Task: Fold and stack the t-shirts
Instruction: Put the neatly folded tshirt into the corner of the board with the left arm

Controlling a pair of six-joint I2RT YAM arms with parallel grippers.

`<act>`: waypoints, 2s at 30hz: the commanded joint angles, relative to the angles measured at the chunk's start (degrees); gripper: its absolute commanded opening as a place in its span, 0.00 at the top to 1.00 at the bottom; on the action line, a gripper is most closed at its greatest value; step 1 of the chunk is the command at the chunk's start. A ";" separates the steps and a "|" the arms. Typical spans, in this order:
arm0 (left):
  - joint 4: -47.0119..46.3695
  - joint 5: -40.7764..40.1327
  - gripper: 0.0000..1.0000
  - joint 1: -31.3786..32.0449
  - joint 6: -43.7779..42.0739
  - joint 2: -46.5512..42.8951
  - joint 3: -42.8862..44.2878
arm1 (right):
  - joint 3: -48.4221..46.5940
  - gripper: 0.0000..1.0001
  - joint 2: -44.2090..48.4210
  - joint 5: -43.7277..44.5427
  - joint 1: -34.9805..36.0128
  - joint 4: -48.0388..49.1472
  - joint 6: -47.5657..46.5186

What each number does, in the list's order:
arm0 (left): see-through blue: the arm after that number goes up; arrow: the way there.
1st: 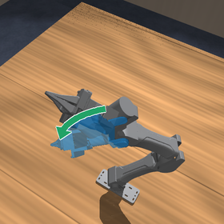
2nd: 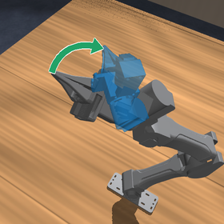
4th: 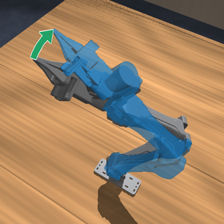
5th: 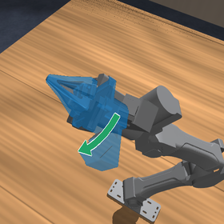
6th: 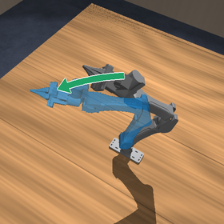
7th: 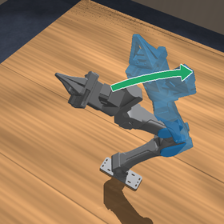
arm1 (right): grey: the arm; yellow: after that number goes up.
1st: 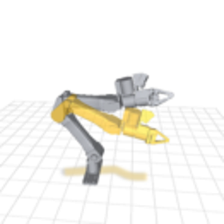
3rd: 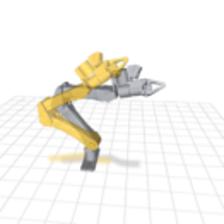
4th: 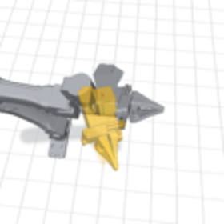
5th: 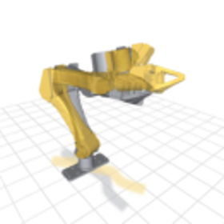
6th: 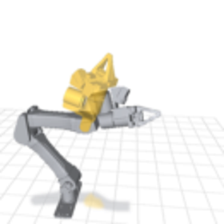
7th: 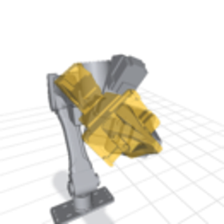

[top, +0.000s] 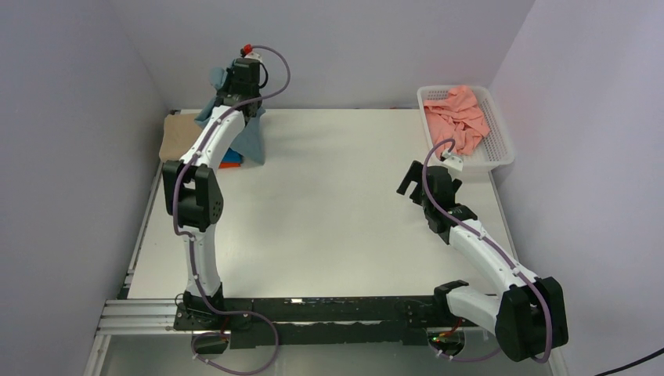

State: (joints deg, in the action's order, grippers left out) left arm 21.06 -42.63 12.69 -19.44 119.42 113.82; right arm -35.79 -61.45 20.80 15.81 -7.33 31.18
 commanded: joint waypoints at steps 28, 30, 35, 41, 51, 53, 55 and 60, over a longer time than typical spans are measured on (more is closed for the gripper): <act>9.76 10.18 1.00 -1.06 0.36 -8.10 16.15 | -1.64 0.00 -0.73 3.50 -0.21 -0.53 0.00; 9.52 9.88 1.00 -1.68 0.62 -7.28 15.71 | -1.65 0.00 -0.99 3.54 -0.17 -0.72 0.02; 9.87 10.30 1.00 -5.26 2.18 -3.78 16.53 | -1.87 0.00 -1.32 3.83 -0.21 -0.93 0.02; 9.81 15.79 1.00 -11.42 4.87 1.31 16.59 | -2.24 0.00 -1.96 4.35 -0.23 -1.56 0.09; 5.44 21.06 0.96 -19.63 4.02 9.93 17.58 | -3.12 0.00 -3.70 4.36 -0.13 -2.46 0.29; 4.19 21.80 0.94 -20.85 4.50 10.19 16.34 | -3.57 0.00 -4.29 4.36 -0.18 -3.19 0.37; 3.46 22.46 0.86 -21.87 4.97 10.78 16.11 | -3.90 0.00 -4.72 4.19 -0.16 -3.63 0.37; 3.00 20.74 0.31 -23.49 7.08 11.95 17.39 | -4.71 0.00 -5.37 3.92 -0.12 -4.80 0.48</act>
State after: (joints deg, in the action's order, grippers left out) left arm 28.49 -21.45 -9.82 -14.52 131.96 128.38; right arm -37.65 -66.57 23.73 15.79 -11.09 31.27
